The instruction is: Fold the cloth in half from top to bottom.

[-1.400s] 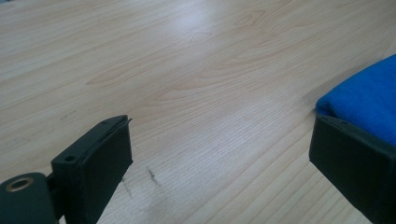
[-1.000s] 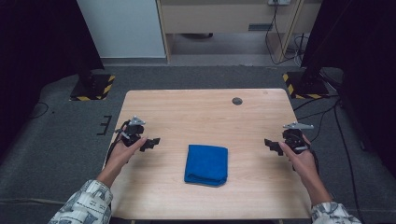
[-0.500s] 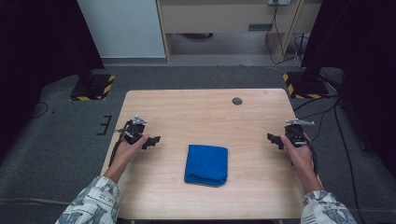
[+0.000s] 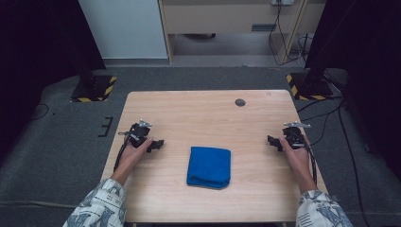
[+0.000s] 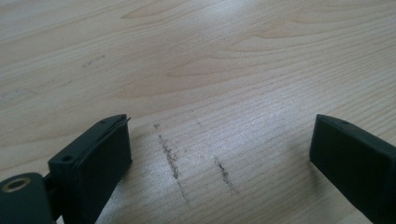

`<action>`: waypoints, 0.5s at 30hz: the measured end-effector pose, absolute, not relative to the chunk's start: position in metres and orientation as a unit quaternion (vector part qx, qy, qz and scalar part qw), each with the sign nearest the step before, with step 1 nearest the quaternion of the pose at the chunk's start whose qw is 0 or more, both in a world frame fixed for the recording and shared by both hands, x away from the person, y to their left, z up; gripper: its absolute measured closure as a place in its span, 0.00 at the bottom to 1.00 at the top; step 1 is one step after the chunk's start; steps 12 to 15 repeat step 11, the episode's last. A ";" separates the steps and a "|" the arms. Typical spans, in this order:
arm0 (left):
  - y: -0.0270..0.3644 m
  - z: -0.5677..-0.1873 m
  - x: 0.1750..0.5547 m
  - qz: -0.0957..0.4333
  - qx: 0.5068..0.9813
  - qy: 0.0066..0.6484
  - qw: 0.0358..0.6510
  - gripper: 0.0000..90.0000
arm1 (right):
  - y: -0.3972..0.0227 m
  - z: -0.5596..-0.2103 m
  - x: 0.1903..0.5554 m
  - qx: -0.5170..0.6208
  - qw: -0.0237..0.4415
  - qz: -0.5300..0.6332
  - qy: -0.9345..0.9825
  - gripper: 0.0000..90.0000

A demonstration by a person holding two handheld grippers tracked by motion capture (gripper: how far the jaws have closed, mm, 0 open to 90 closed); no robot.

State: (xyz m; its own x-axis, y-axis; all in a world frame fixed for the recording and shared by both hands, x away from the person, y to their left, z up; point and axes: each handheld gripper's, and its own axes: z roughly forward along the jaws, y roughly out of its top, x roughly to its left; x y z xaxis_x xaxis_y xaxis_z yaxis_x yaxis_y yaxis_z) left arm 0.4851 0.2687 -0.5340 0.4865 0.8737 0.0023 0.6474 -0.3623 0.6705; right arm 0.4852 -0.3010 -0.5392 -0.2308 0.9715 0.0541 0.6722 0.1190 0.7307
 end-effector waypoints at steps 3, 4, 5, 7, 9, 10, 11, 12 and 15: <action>0.267 -0.538 0.482 0.189 0.803 0.461 0.326 0.00 | -0.294 -0.540 0.484 0.562 0.235 0.314 0.728 0.09; 0.267 -0.538 0.482 0.189 0.804 0.461 0.326 0.00 | -0.292 -0.540 0.483 0.557 0.237 0.312 0.733 0.09; 0.267 -0.538 0.482 0.189 0.804 0.461 0.326 0.00 | -0.290 -0.540 0.482 0.552 0.234 0.313 0.736 0.09; 0.267 -0.538 0.482 0.189 0.803 0.461 0.326 0.00 | -0.287 -0.540 0.479 0.547 0.231 0.315 0.740 0.08; 0.267 -0.538 0.481 0.190 0.802 0.462 0.326 0.00 | -0.287 -0.540 0.478 0.548 0.230 0.312 0.741 0.05; 0.266 -0.538 0.481 0.191 0.802 0.464 0.325 0.00 | -0.286 -0.540 0.477 0.556 0.233 0.308 0.736 0.03; 0.266 -0.538 0.481 0.191 0.802 0.464 0.325 0.00 | -0.286 -0.540 0.477 0.564 0.235 0.304 0.731 0.01; 0.266 -0.538 0.481 0.191 0.802 0.464 0.325 0.00 | -0.286 -0.540 0.477 0.564 0.235 0.304 0.731 0.01; 0.266 -0.538 0.481 0.191 0.802 0.464 0.325 0.00 | -0.286 -0.540 0.477 0.564 0.235 0.304 0.731 0.01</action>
